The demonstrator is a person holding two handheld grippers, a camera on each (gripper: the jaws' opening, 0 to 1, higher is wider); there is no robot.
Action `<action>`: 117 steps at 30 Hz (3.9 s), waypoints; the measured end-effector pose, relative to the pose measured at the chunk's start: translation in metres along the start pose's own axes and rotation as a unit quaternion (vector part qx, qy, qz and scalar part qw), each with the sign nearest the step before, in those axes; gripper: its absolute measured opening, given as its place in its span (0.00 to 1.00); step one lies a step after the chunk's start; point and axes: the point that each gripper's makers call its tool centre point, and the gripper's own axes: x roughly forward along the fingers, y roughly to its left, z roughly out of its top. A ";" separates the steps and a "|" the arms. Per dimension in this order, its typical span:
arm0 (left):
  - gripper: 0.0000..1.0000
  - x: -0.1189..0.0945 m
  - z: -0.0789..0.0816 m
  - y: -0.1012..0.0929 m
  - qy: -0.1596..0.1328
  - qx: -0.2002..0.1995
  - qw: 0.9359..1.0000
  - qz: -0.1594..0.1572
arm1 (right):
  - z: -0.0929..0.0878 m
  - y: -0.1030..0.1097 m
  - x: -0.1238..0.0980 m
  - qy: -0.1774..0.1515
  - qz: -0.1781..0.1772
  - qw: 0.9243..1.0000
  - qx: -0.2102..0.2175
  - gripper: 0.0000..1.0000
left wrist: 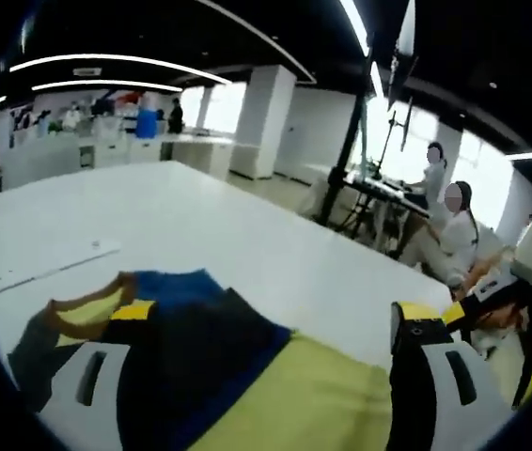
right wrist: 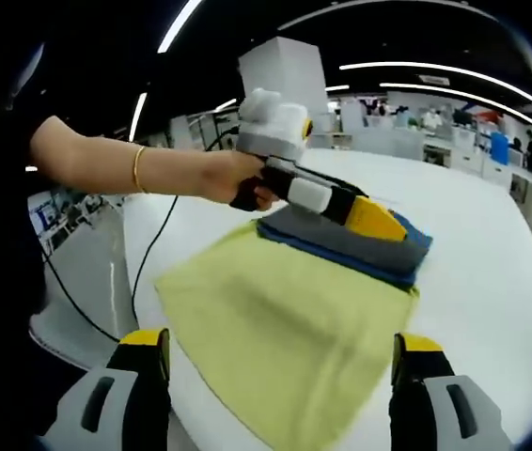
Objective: Fold the garment on the visible template until the final outline fits inside the template.
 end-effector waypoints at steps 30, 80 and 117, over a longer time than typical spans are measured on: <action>0.99 -0.151 -0.104 -0.045 0.081 0.062 0.994 -0.025 | -0.024 0.015 -0.004 0.099 0.046 0.989 -0.097 0.91; 0.32 -0.253 -0.217 -0.041 0.231 0.142 0.962 0.006 | -0.114 -0.005 -0.008 0.263 0.039 0.936 -0.231 0.27; 0.00 -0.260 -0.189 -0.026 0.217 0.134 0.966 0.042 | -0.082 -0.008 -0.019 0.230 0.023 0.953 -0.196 0.00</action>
